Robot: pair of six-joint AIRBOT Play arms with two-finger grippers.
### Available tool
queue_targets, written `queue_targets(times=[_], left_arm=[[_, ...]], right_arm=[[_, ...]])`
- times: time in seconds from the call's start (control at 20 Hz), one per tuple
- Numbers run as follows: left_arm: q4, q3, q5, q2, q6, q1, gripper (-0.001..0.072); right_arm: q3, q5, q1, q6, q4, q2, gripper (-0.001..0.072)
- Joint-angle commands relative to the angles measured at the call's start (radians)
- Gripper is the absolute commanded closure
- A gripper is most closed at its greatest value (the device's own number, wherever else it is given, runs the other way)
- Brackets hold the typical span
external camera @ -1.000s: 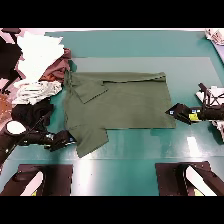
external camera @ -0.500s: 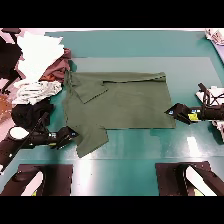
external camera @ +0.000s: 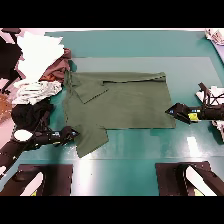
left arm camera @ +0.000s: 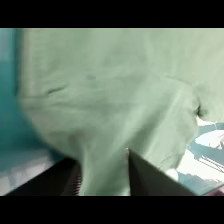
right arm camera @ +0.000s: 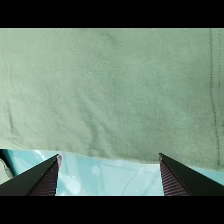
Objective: Fold the shirts.
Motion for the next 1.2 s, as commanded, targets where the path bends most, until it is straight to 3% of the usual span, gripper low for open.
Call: queue_targets(times=[0.0, 0.15, 0.4, 0.6, 0.75, 1.15], left_arm=[[-0.064, 0.005, 0.147, 0.002, -0.012, -0.109, 0.0616], [-0.064, 0.063, 0.15, 0.002, -0.01, -0.116, 0.0679], [-0.032, 0.185, -0.012, 0.002, -0.015, -0.116, 0.068], [-0.033, 0.223, -0.064, 0.002, -0.032, -0.116, 0.068], [-0.036, 0.232, -0.077, 0.002, -0.048, -0.116, 0.068], [-0.031, 0.29, -0.095, 0.002, -0.06, -0.116, 0.068]], right_arm=[[0.0, 0.0, 0.001, 0.001, 0.0, 0.001, 0.0028], [0.0, 0.003, 0.001, 0.001, -0.001, 0.001, 0.0028], [0.0, -0.027, -0.005, 0.001, -0.016, 0.0, 0.0028], [0.0, -0.051, -0.076, 0.006, -0.111, -0.013, 0.0028], [0.0, -0.05, -0.137, 0.005, -0.172, -0.081, 0.0028], [-0.001, -0.07, -0.151, -0.048, -0.161, -0.308, 0.0028]])
